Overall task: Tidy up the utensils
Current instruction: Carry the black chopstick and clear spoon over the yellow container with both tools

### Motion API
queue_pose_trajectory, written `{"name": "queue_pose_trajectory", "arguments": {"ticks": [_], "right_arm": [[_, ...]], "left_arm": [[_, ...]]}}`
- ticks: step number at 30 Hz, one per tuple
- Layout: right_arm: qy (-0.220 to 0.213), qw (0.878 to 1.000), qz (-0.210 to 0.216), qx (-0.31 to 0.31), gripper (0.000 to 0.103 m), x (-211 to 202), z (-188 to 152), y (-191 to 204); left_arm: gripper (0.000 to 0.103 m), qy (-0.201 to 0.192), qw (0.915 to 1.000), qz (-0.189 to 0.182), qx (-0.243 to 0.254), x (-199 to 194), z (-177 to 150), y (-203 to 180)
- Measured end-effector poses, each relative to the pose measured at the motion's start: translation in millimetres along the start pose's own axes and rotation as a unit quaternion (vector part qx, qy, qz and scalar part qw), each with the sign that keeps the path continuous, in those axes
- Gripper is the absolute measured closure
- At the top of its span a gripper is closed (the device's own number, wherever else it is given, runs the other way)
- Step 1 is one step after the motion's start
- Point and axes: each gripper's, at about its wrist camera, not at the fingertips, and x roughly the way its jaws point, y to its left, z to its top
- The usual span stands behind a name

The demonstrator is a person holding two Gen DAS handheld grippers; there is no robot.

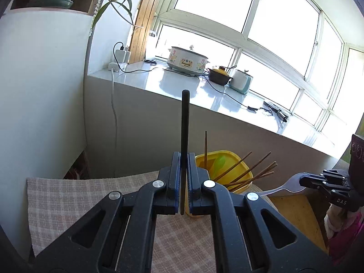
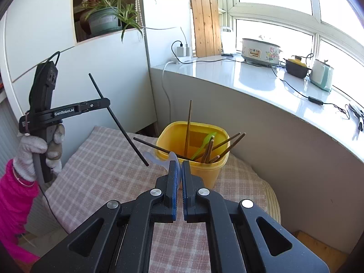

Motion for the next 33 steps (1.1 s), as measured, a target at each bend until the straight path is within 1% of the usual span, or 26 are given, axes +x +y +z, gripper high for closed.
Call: {"name": "queue_pose_trajectory", "arguments": {"ticks": [3,6,12,16,24,29,33], "right_arm": [[-0.015,1.000,-0.015,0.005,0.101,-7,8,-7],[-0.026,0.999,-0.043,-0.007,0.101,-9,15,-9],[-0.012,0.997,-0.068,-0.029,0.101,7,28,-11],[-0.003,0.996,-0.077,-0.043,0.101,19,35,-9],[0.013,0.994,-0.096,-0.057,0.101,40,41,-6],[0.012,0.994,-0.095,-0.049,0.101,48,46,-9],[0.014,0.995,-0.089,-0.042,0.101,55,47,-10]], "left_arm": [[0.100,-0.020,0.9998,-0.004,0.005,-7,13,-6],[0.100,-0.038,0.9992,-0.009,0.008,-11,28,-12],[0.100,-0.070,0.9974,-0.015,0.006,-17,55,-20],[0.100,-0.081,0.9965,-0.014,0.014,-12,70,-30],[0.100,-0.078,0.9961,-0.034,0.023,13,82,-54],[0.100,-0.068,0.9965,-0.039,0.030,28,79,-66],[0.100,-0.049,0.9975,-0.037,0.034,42,70,-69]]}}
